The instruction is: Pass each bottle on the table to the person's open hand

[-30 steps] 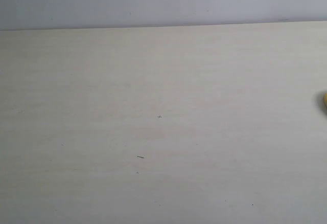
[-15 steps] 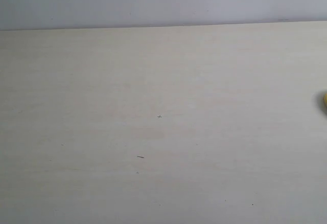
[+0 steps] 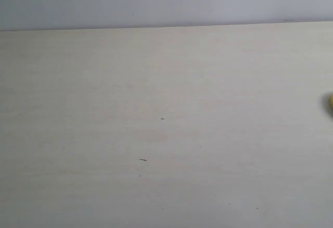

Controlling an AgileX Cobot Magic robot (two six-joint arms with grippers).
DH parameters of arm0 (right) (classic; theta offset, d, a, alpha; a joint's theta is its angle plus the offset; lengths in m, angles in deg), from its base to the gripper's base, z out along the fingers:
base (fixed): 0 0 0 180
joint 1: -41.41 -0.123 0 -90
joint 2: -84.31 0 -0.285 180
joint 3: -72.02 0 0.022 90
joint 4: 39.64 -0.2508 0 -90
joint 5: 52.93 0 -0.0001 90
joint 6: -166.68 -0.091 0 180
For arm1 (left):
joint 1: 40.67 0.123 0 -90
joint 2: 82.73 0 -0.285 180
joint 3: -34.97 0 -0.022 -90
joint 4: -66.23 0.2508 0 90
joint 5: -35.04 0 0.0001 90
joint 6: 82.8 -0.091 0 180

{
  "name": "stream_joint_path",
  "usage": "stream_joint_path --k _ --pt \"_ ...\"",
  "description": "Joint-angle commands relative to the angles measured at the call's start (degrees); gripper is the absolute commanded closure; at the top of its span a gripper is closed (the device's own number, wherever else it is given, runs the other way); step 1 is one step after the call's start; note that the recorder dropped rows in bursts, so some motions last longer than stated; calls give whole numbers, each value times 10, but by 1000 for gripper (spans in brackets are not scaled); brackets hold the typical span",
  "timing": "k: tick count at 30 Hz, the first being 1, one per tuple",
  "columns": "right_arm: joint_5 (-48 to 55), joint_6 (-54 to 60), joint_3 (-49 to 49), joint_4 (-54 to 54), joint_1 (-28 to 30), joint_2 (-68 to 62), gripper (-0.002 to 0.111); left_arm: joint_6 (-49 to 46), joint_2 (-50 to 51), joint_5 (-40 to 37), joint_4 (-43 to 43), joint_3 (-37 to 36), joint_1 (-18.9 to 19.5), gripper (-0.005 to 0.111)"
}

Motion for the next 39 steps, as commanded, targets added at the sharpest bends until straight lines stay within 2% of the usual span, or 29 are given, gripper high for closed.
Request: stream_joint_path --k 1,39 --pt "0 5 3 1 3 4 108 3 -3 -1 1 -2 2 107" --pt "0 5 3 -10 3 4 108 3 -3 -1 1 -2 1 107"
